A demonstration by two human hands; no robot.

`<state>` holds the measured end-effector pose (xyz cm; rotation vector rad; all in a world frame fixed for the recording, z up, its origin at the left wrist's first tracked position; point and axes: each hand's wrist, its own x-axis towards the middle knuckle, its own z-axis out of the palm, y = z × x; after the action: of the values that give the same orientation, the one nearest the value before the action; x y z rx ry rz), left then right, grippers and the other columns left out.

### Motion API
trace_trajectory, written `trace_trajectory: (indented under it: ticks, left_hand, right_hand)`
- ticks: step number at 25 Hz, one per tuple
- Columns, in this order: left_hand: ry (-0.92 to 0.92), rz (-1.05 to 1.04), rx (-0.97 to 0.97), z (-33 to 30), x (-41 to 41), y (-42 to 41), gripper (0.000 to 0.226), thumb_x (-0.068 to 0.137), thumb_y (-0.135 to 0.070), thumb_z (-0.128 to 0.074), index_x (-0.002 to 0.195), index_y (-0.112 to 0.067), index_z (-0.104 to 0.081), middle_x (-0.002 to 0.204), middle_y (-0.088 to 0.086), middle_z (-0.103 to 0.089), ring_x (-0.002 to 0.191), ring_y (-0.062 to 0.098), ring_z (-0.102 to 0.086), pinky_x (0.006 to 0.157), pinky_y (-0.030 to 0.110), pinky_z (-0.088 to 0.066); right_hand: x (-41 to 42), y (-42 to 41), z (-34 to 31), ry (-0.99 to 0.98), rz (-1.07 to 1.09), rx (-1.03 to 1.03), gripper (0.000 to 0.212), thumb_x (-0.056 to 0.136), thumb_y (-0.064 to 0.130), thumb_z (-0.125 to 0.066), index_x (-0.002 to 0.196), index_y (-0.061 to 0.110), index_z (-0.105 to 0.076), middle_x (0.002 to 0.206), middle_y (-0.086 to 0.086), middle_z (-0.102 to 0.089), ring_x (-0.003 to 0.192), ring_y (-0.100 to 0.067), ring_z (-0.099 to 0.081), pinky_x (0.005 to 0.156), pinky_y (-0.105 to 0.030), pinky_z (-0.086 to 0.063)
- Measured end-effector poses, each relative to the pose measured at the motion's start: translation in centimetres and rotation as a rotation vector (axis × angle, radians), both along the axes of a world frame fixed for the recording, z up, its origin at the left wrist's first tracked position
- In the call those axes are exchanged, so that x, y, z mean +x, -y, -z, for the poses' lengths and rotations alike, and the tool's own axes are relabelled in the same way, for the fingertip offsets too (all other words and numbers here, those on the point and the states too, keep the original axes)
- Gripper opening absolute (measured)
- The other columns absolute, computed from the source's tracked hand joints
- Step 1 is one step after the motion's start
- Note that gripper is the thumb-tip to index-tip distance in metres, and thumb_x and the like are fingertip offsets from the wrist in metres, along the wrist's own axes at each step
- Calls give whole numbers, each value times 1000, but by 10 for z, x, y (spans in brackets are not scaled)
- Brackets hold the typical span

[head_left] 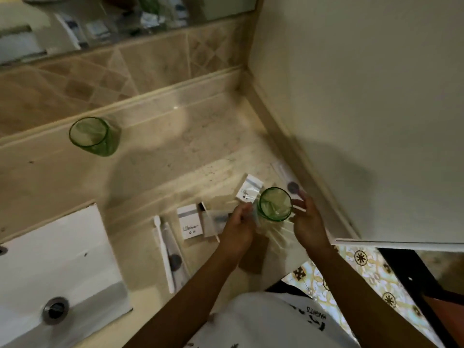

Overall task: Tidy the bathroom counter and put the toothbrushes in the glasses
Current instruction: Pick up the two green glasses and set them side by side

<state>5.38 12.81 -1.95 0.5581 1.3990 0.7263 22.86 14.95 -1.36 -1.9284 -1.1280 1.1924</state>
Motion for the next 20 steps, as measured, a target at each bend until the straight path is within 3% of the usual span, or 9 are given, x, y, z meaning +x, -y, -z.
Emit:
trace_trajectory:
  ticks: [3, 5, 8, 11, 13, 16, 20]
  left_hand:
    - [5, 87, 65, -1, 10, -8, 56, 91, 10, -50, 135, -25, -54, 125, -5, -60, 107, 16, -61, 76, 25, -57]
    - [16, 106, 109, 3, 12, -11, 60, 88, 10, -52, 132, -31, -58, 130, 0, -63, 113, 24, -63, 85, 38, -59]
    - [48, 87, 111, -3, 10, -11, 64, 87, 15, -48, 126, -33, -63, 125, 1, -67, 110, 26, -65, 80, 37, -60]
    - [106, -25, 165, -10, 0, -11, 67, 85, 20, -49, 116, -37, -69, 113, 3, -72, 94, 19, -71, 71, 33, -60]
    - [117, -93, 198, -19, -9, -16, 57, 89, 12, -54, 119, -33, -69, 109, 6, -73, 89, 16, -71, 70, 31, -59]
    - [107, -263, 225, -28, -33, -33, 34, 94, -6, -62, 118, -28, -70, 110, -1, -75, 97, 15, -72, 79, 35, -60]
    - [6, -521, 272, -31, -86, -57, 15, 93, -12, -67, 105, -18, -72, 103, 2, -75, 99, 20, -70, 91, 49, -57]
  right_hand:
    - [-7, 0, 7, -50, 42, -56, 64, 84, -15, -54, 131, 30, -53, 121, 10, -62, 107, -14, -60, 96, -37, -49]
    - [-12, 1, 5, -9, 14, -67, 56, 84, -7, -63, 120, 35, -58, 110, 27, -61, 103, -4, -60, 99, -30, -47]
    - [-13, 2, -2, 16, -35, -31, 53, 84, -4, -65, 117, 37, -61, 116, 23, -64, 104, 6, -60, 99, -28, -49]
    - [-16, -2, -17, 8, -94, 57, 62, 84, -13, -63, 122, 36, -54, 123, 15, -60, 101, -1, -63, 82, -9, -48]
    - [-21, -12, -32, -52, -124, 100, 64, 84, -18, -59, 126, 30, -53, 124, 20, -57, 102, -5, -64, 79, -12, -50]
    - [-44, -40, -45, -109, -253, 150, 62, 87, -16, -57, 134, 24, -52, 129, 19, -54, 106, 2, -61, 83, -15, -51]
    - [-102, -81, -43, -161, -445, 126, 62, 94, -5, -55, 139, 36, -44, 134, 10, -49, 115, 7, -55, 90, -12, -48]
